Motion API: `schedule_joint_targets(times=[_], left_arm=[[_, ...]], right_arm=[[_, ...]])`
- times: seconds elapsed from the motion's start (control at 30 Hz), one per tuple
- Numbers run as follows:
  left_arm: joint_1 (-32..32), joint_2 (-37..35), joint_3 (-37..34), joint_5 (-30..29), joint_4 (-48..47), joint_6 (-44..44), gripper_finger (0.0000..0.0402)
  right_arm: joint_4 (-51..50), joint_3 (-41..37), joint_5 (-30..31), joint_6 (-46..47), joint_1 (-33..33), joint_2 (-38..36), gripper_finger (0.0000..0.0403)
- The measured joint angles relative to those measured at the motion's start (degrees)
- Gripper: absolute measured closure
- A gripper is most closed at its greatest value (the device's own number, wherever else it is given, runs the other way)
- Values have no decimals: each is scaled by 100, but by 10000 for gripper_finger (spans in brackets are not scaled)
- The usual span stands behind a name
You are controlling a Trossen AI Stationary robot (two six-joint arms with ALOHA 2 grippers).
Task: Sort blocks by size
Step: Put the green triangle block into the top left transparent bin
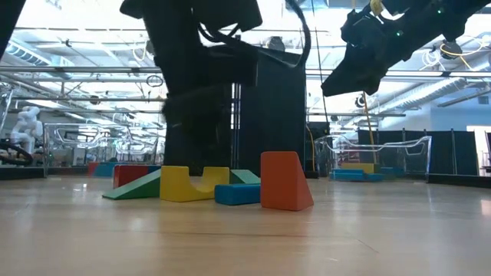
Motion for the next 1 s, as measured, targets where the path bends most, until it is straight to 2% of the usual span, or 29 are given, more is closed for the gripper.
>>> schedule_joint_targets(times=[0.2, 0.37, 0.6, 0.83, 1.0], left_arm=[[0, 2, 91, 1, 143, 2322, 187], [51, 2, 92, 114, 357, 3643, 187], [344, 2, 92, 677, 710, 4357, 187], [561, 2, 92, 1670, 737, 4916, 187], [626, 4, 92, 1753, 825, 5155, 187]], right_arm=[[-1, 0, -1, -1, 0, 0, 250], [-1, 0, -2, -37, 2, 0, 250], [1, 0, 0, -88, 0, 2, 250], [1, 0, -2, -91, 0, 0, 250], [1, 0, -1, -93, 1, 0, 250]])
